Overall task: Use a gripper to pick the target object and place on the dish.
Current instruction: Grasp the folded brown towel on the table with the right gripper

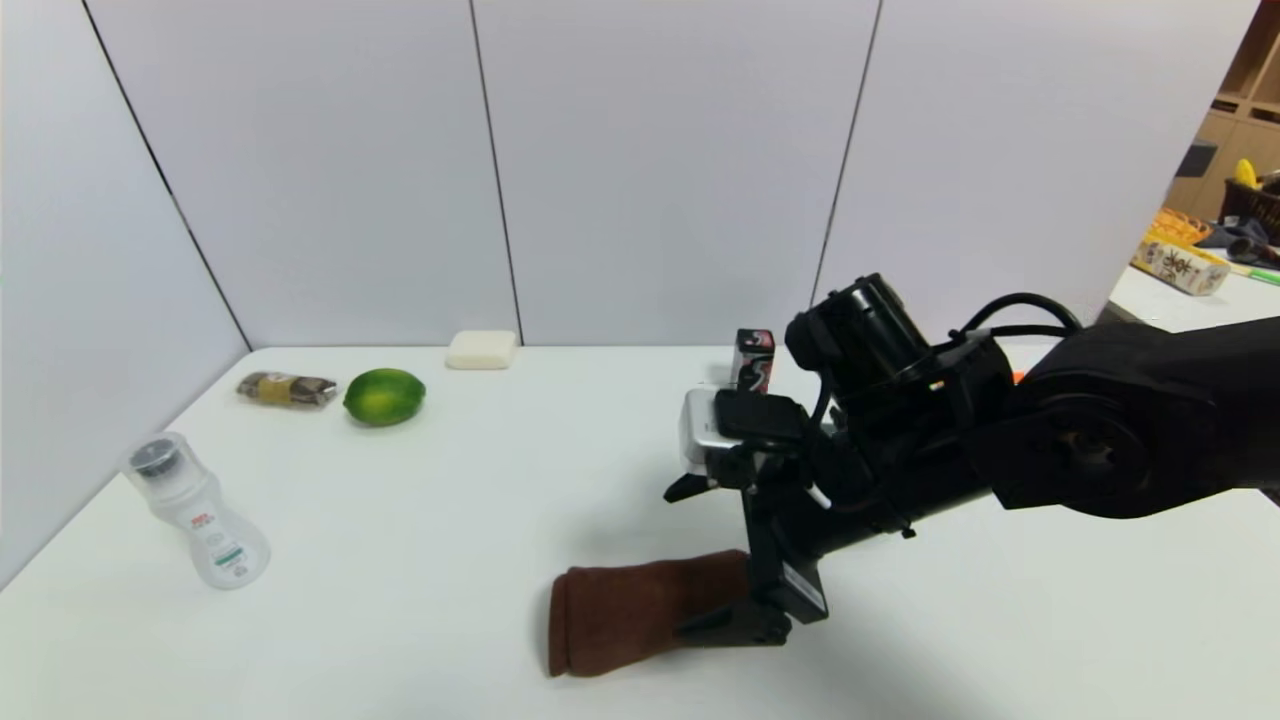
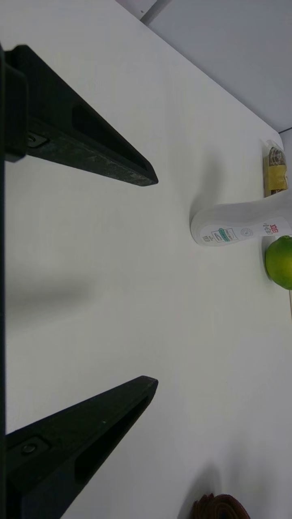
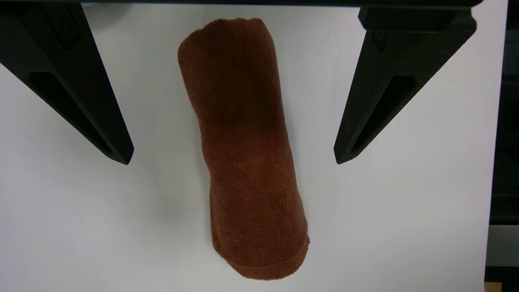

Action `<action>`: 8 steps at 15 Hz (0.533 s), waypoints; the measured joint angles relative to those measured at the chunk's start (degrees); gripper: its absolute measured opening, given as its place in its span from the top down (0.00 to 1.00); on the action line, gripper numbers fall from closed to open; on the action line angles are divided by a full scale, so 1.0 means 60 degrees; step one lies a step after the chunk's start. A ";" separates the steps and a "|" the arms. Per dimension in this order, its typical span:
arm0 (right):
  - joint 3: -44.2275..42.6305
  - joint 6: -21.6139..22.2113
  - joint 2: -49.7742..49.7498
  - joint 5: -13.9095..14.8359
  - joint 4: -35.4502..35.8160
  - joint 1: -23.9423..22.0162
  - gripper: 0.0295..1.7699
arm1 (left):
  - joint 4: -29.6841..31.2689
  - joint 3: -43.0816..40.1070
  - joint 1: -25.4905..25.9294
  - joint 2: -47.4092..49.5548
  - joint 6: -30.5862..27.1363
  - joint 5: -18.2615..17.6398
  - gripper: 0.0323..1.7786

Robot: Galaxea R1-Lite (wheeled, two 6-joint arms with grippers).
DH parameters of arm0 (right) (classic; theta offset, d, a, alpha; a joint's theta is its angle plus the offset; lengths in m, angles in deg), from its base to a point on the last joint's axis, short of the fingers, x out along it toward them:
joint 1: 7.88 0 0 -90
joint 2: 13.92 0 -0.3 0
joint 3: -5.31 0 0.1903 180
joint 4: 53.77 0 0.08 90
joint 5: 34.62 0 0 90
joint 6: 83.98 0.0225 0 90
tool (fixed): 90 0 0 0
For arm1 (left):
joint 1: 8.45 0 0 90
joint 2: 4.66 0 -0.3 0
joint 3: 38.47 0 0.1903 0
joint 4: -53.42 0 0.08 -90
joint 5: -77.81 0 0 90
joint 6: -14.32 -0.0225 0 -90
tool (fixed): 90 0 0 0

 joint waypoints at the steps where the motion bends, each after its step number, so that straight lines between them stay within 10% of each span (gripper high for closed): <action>1: -0.0033 -0.0055 0.0154 0.0004 -0.0008 0.0043 0.03 | -0.0004 0.0000 0.0000 0.0000 0.0000 0.0004 0.05; 8: -0.0102 -0.0349 0.1101 0.0083 -0.0055 0.0299 0.03 | -0.0004 0.0000 0.0000 0.0000 0.0000 0.0000 0.05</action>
